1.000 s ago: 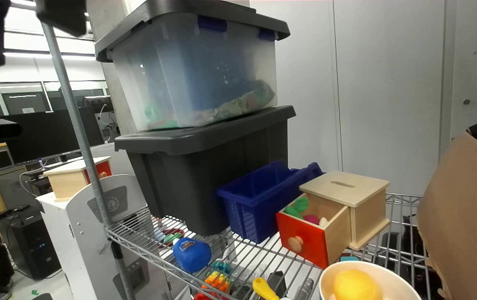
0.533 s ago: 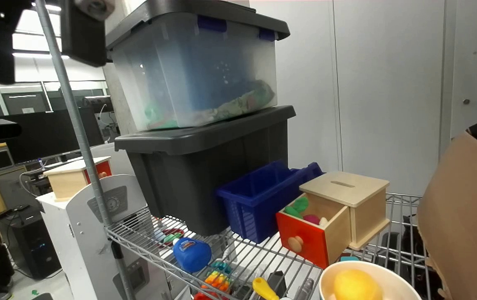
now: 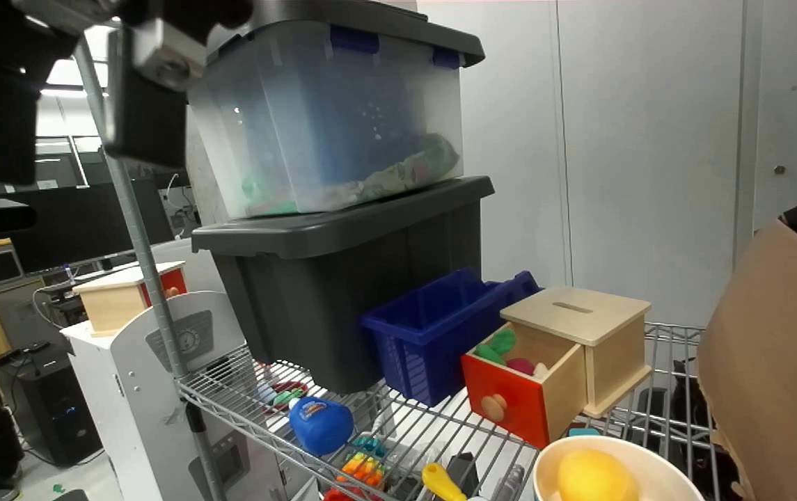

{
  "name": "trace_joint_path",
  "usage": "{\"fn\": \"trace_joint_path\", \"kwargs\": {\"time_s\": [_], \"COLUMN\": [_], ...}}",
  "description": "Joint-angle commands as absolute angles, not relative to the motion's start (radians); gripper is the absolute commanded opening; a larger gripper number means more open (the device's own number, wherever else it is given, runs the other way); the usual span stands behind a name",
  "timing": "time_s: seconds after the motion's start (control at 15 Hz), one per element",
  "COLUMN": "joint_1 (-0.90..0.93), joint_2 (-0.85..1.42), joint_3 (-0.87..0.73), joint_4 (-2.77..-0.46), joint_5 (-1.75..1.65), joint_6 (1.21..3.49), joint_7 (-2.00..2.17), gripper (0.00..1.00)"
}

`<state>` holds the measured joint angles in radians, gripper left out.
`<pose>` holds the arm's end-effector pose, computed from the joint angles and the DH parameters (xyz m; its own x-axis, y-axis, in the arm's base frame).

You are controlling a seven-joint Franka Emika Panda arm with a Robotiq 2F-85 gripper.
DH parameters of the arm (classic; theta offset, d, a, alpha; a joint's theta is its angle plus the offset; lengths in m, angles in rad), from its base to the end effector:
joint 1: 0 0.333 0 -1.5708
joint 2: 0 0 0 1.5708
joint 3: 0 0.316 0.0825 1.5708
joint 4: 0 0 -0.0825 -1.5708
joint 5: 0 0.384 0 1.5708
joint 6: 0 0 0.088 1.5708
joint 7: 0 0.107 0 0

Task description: Pick up the yellow round plush toy from the bowl and put it in the open drawer toy

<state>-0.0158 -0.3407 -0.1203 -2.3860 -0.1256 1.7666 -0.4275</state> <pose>0.4018 -0.0672 0.4284 0.9001 0.3319 -0.2821 0.3317 -0.9421 -0.0500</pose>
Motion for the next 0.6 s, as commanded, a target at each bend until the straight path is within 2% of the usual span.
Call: {"fn": "trace_joint_path", "kwargs": {"time_s": [0.0,0.53], "joint_1": [-0.022,-0.025], "joint_2": [-0.288,-0.245], "joint_3": [-0.101,-0.098], "joint_4": [-2.344,-2.337], "joint_5": [-0.164,-0.200], "joint_6": [1.767,1.842], "joint_7": [-0.370,-0.355], "gripper": [1.00,1.00]}}
